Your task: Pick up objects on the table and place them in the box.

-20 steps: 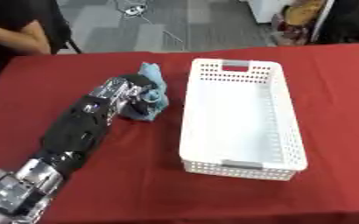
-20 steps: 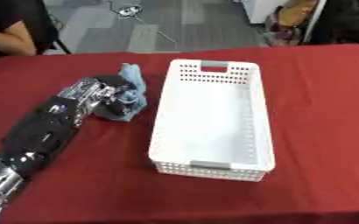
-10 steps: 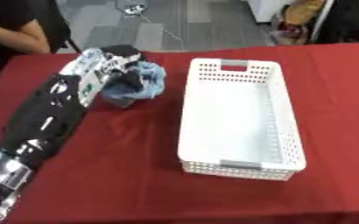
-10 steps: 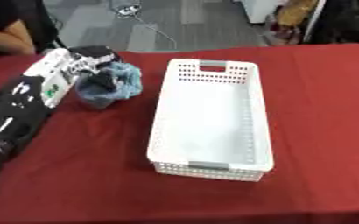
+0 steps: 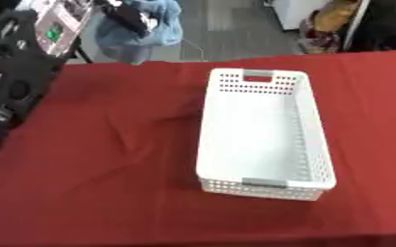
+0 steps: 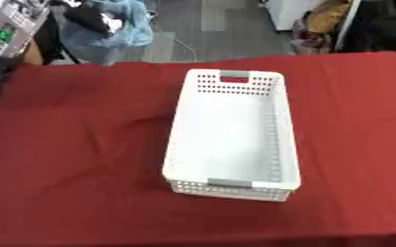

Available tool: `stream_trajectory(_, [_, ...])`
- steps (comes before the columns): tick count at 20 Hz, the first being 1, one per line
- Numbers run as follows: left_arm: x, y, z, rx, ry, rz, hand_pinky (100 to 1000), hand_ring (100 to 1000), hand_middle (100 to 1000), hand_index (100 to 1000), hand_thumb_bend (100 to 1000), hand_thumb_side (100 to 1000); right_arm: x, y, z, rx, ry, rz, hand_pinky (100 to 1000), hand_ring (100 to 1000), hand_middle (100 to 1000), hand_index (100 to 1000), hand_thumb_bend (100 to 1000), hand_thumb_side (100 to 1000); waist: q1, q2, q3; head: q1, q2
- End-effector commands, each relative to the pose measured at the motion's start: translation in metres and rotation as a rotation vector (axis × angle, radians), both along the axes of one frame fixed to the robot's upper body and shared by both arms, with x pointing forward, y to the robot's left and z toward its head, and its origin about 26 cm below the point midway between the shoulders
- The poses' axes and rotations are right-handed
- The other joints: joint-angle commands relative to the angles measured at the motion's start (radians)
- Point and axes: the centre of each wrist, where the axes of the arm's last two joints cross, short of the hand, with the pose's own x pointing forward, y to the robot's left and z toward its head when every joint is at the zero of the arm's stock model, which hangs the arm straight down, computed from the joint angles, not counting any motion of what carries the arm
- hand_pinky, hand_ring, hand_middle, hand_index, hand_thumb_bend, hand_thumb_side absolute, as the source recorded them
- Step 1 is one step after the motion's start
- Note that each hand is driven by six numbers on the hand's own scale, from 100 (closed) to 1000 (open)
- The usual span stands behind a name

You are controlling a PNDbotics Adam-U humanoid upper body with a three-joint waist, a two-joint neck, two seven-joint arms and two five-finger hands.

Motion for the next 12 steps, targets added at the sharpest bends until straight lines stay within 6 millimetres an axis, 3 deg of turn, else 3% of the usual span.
stream_trajectory(1, [-0.005, 0.000, 0.021, 0.023, -0.048, -0.005, 100, 100, 100, 103, 100, 404, -0.002, -0.001, 0.009, -0.027, -0.023, -0.003, 843, 874, 842, 951, 100, 1000, -0.002, -0.012, -0.002, -0.007, -0.002])
stream_trajectory(5, [-0.003, -0.020, 0.020, -0.008, -0.083, -0.069, 100, 100, 100, 102, 100, 434, -0.002, 0.000, 0.009, -0.024, -0.024, 0.001, 842, 874, 842, 951, 100, 1000, -0.004, -0.012, -0.006, -0.001, -0.002])
stream_trajectory(12, [0.007, -0.102, 0.002, -0.069, -0.131, -0.271, 100, 100, 100, 103, 100, 457, 0.000, 0.004, 0.009, -0.017, -0.028, 0.023, 842, 873, 842, 950, 100, 1000, -0.007, -0.012, -0.017, 0.028, -0.002])
